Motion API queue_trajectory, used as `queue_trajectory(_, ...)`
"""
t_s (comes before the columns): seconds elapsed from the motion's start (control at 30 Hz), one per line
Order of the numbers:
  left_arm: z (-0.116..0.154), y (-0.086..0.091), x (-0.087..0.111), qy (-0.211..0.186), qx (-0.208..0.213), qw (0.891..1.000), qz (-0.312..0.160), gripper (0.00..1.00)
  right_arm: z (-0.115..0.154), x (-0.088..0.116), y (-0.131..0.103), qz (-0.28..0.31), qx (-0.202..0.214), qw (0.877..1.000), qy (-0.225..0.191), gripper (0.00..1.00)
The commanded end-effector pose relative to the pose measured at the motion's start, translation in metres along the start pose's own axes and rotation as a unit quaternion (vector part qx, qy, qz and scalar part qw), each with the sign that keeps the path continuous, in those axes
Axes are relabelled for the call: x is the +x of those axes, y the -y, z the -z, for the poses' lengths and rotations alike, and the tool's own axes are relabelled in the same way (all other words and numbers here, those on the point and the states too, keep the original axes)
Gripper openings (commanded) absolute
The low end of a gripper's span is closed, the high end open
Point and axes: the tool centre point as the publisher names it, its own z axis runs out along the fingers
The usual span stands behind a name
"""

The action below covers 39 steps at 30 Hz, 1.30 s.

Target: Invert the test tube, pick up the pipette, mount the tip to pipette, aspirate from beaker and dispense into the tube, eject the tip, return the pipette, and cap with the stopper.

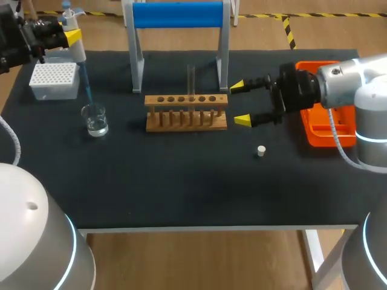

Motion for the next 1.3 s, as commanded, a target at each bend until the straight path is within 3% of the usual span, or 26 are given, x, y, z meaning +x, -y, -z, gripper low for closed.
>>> queue_trajectory(0.03,0.001,0.000,0.001,0.000,0.000,1.000,0.000,0.00,0.001,0.000,0.000,0.000,0.001,1.000,-0.001,1.00)
queue_trajectory(0.5,0.001,0.000,0.001,0.000,0.000,1.000,0.000,0.00,-0.006,0.004,-0.004,-0.001,0.010,1.000,0.005,1.00)
queue_trajectory(0.97,0.001,0.000,0.001,0.000,0.000,1.000,0.000,0.00,-0.092,0.021,-0.048,0.015,0.066,0.996,0.051,1.00)
queue_trajectory(1.3,0.001,0.000,0.001,0.000,0.000,1.000,0.000,0.00,-0.160,0.021,-0.048,-0.008,0.108,0.990,0.085,1.00)
